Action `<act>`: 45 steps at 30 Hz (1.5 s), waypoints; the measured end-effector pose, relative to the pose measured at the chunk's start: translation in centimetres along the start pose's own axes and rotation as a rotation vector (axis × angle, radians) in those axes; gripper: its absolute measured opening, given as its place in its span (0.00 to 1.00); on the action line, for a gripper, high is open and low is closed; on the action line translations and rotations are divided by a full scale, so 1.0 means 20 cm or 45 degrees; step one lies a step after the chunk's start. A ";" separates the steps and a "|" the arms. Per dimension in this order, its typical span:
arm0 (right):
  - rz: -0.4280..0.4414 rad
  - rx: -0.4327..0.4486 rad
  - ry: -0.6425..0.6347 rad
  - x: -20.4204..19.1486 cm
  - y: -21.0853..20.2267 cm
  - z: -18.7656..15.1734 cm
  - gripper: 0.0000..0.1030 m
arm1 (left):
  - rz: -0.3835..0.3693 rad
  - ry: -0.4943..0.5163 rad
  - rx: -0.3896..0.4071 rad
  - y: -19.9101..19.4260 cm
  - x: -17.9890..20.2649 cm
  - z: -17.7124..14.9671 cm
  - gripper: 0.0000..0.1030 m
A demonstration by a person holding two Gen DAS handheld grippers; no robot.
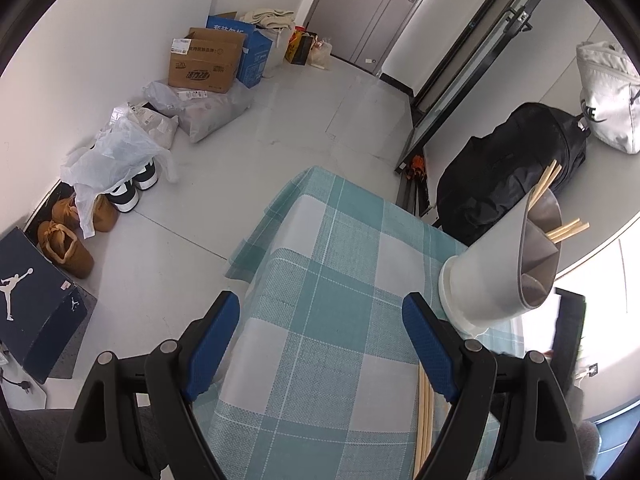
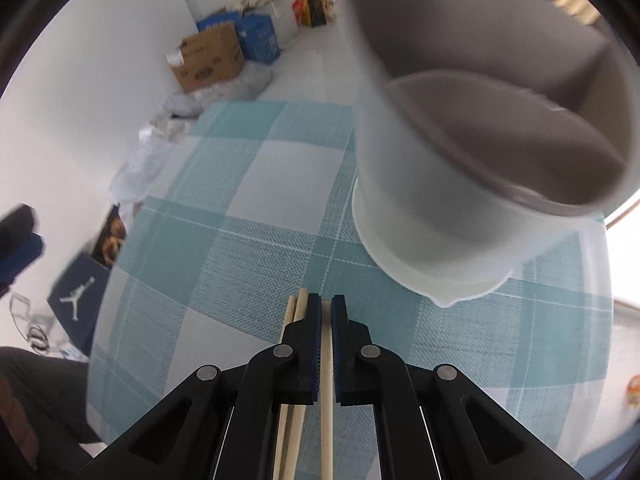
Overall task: Organize utensils
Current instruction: 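Close the right gripper on a chopstick and lift it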
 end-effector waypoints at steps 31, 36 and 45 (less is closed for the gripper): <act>0.288 0.522 0.222 0.28 -0.60 0.02 0.00 | 0.275 0.447 -0.316 0.35 0.23 -0.48 0.78; 0.339 0.476 0.292 0.31 -0.56 -0.04 0.01 | 0.297 0.444 -0.307 0.38 0.23 -0.47 0.78; 0.342 0.429 0.323 0.35 -0.53 -0.12 0.03 | 0.352 0.473 -0.306 0.42 0.25 -0.43 0.75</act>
Point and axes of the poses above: each gripper's, at about its wrist camera, not at the fingertips, and y roughly the way its jaws point, x to its right, z to its top, the point moved 10 cm from there along y, roughly the way its jaws point, and after that the axes turned 9 degrees about -y, right-handed, at the moved point
